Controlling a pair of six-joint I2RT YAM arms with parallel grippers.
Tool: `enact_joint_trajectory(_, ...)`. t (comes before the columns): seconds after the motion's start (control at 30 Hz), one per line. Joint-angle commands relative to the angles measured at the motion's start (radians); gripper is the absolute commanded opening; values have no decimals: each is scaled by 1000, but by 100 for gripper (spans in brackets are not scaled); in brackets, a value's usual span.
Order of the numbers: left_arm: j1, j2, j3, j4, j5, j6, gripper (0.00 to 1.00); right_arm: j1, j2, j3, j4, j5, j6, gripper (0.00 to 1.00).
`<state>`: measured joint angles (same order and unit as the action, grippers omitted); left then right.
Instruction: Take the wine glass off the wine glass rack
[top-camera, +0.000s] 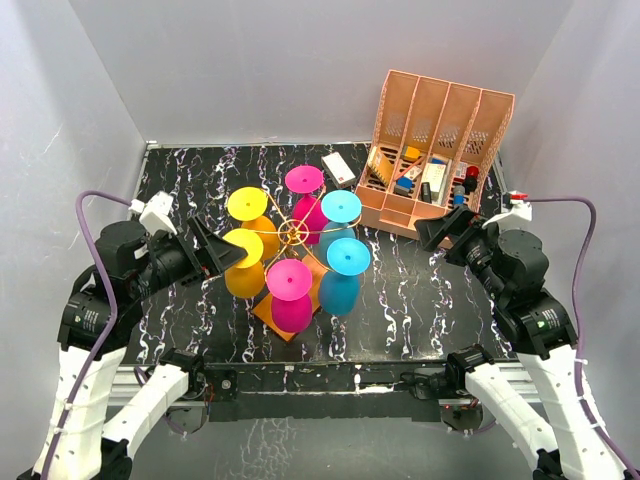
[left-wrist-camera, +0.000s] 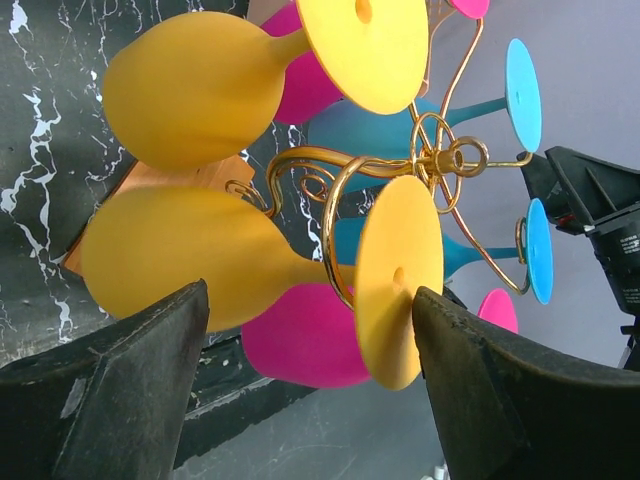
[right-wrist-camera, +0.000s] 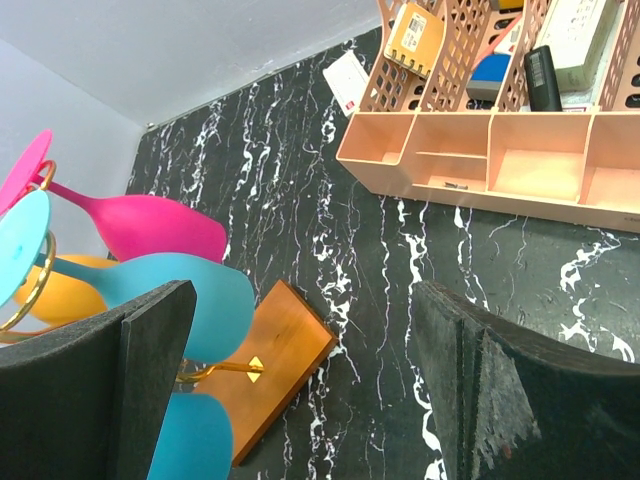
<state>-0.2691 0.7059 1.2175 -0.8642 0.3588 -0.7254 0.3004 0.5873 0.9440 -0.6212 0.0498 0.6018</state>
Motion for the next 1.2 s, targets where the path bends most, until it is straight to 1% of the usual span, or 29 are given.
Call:
enact_joint_trajectory(0.0,8,3,32,-3,-23,15,78,5,3,-14,64,8,2,98)
enact_joint_trajectory(0.47,7,26,54,-56,-61,45,56,5,2,-25,64,13,6,98)
enact_joint_trajectory(0.63,7,26,67,-74,-75,50,49,5,-1,-26,64,17,6,98)
enact_joint_trajectory(0.77,8,26,70,-71,-68,47,41,4,-2,-26,63,20,6,98)
enact_joint_trajectory(1.17,7,37,105,-96,-89,62,28,5,-9,-24,63,30,9,98)
